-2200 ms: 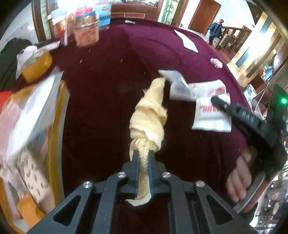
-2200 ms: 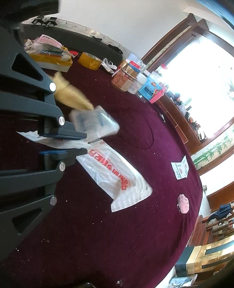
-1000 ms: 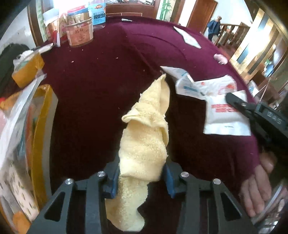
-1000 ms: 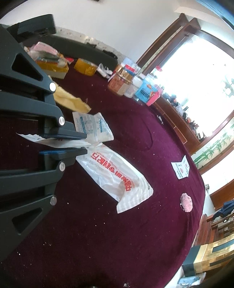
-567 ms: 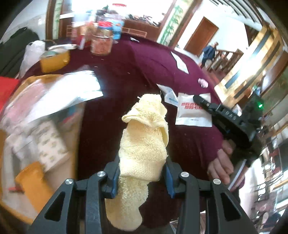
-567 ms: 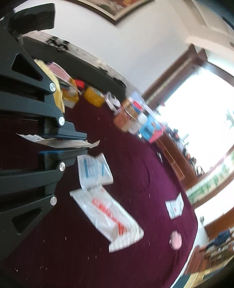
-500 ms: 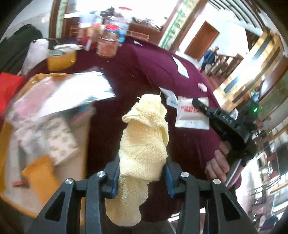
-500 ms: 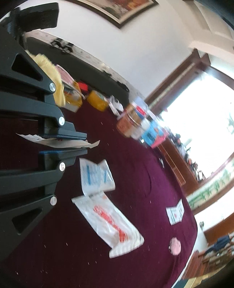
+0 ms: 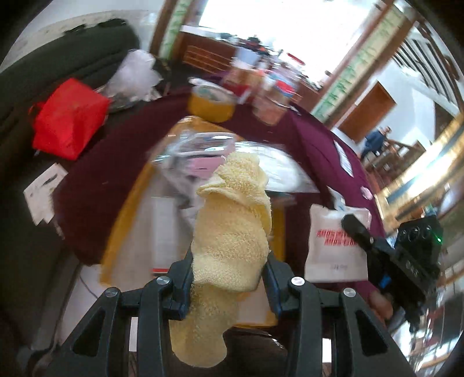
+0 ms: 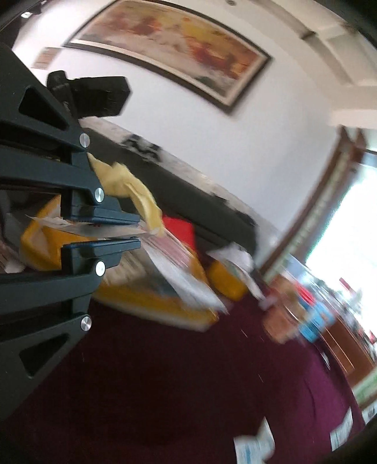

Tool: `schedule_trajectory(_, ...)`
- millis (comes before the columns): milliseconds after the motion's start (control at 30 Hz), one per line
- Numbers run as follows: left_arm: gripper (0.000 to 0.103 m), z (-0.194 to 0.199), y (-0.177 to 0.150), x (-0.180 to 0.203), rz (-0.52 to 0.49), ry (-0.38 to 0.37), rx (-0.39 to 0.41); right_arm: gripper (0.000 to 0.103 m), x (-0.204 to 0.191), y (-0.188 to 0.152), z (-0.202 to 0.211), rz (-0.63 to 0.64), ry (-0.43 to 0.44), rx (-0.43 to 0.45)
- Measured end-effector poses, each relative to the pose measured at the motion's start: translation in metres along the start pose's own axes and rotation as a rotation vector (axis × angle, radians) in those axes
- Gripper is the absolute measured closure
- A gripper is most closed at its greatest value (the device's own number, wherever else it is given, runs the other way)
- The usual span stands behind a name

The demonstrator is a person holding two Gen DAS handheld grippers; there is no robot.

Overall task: Organize soft objects
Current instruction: 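Carry the printed bag and yellow cloth over the tray and open both tools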

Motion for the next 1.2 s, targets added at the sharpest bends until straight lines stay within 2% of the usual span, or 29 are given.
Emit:
schedule_trajectory(100,0.060,-0.003,-0.001,-0.018,0.033,0.025,0.002,0.093,-0.021,-0.022,-0.035,0.040,0.020,-0.096)
schedule_trajectory(300,0.060,-0.014,0.008,-0.042,0.126,0.049,0.026,0.093,-0.031,-0.051,-0.081,0.085,-0.024,-0.203)
schedule_trajectory(533,0.060,-0.041,0.019,-0.041,0.167,0.055,0.051,0.092,-0.022,-0.064,-0.097,0.087,-0.057,-0.245)
schedule_trajectory(633,0.058,-0.058,0.012,-0.037,0.171,0.046,0.019,0.088,-0.021,-0.065,-0.101,0.098,-0.072,-0.251)
schedule_trajectory(700,0.053,-0.063,0.008,-0.033,0.158,0.028,-0.012,0.087,-0.021,-0.065,-0.103,0.111,-0.095,-0.243)
schedule_trajectory(733,0.048,-0.062,0.006,-0.031,0.153,0.016,-0.020,0.082,-0.021,-0.066,-0.103,0.114,-0.103,-0.238)
schedule_trajectory(767,0.036,-0.059,0.004,-0.028,0.145,0.005,-0.010,0.070,-0.020,-0.067,-0.103,0.115,-0.107,-0.235)
schedule_trajectory(800,0.030,-0.056,0.003,-0.025,0.136,0.006,-0.001,0.063,-0.019,-0.068,-0.102,0.117,-0.119,-0.235)
schedule_trajectory(833,0.023,-0.052,0.002,-0.024,0.125,0.009,0.014,0.050,-0.018,-0.069,-0.100,0.116,-0.130,-0.236)
schedule_trajectory(867,0.020,-0.047,0.001,-0.022,0.111,0.014,0.031,0.042,-0.018,-0.068,-0.099,0.116,-0.136,-0.231)
schedule_trajectory(967,0.013,-0.032,-0.002,-0.021,0.082,0.036,0.076,0.037,-0.022,-0.060,-0.084,0.139,-0.150,-0.167)
schedule_trajectory(1100,0.012,-0.015,-0.008,-0.016,0.049,0.050,0.122,0.032,-0.028,-0.051,-0.058,0.208,-0.176,-0.100)
schedule_trajectory(1200,0.012,-0.005,-0.012,-0.004,0.008,0.063,0.166,0.029,-0.024,-0.044,-0.037,0.266,-0.230,-0.063)
Point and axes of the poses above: each gripper's, at about its wrist camera, not at the fingertips, and z roughly against the way its jaws point, x to its right, y to its top, the point moved 1 cm from there along -z, roughly the way its jaws point, and after that the axes turned 13 degrees about x, right-handed, at the moved point
